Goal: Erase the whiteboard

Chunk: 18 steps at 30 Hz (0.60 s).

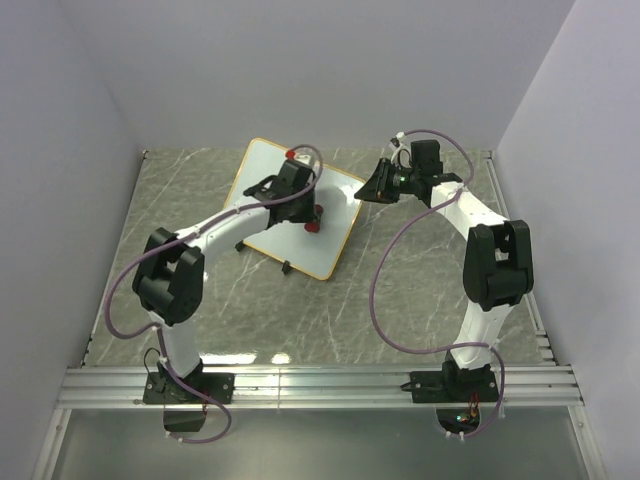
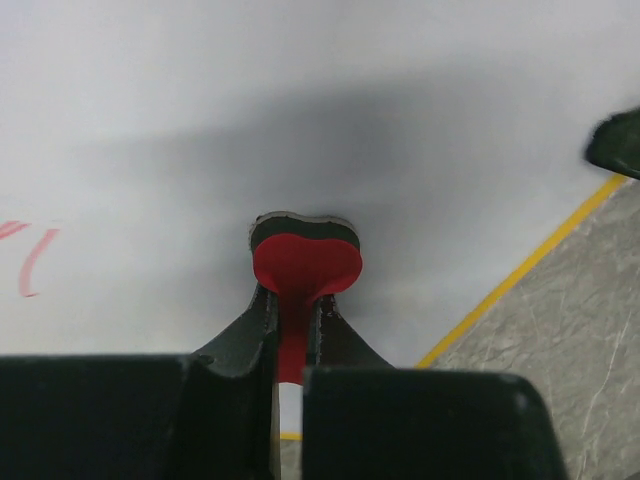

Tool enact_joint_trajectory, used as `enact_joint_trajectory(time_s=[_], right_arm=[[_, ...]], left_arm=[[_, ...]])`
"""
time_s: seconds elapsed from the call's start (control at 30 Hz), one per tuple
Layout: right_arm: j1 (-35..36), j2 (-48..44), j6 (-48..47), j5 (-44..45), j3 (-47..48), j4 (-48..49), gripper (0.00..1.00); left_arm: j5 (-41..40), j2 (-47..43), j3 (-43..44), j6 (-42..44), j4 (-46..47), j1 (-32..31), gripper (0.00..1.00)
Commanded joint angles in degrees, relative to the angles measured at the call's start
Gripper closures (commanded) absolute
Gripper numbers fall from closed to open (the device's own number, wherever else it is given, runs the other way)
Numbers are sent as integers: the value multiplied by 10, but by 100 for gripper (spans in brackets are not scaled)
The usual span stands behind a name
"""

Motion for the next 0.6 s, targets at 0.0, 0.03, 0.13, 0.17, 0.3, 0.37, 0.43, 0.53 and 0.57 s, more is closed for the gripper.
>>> enact_joint_trajectory(time_s=[0.0,0.03,0.13,0.17,0.3,0.37,0.43,0.53,0.57], right_arm=[[5,-17,-23,38,-5,-24,100],[5,-18,-24,39,-8,-23,100],[5,-17,-23,39,-9,-22,100],[5,-16,-22,39,-9,-22,100],[6,-12,-20,37,-4,-23,100],[6,-11,-20,39,1,-24,100],[6,-10,-20,39,4,-26,100],[5,-11,-23,40,4,-30,100],[5,-10,-24,41,3,-32,100]], left_arm=[[-11,-19,-62,-5,11,77,100],[-10,-31,-77,-9,19,90,100],[-17,-51,-126,-22,27,137,100],[-21,-57,-142,-22,33,146,100],[-37,-58,-159,-25,36,147,100],[-26,-58,-163,-31,40,146,100],[-17,-60,-163,-32,50,141,100],[-12,-54,-143,-30,48,114,100],[-10,-51,-127,-31,46,95,100]])
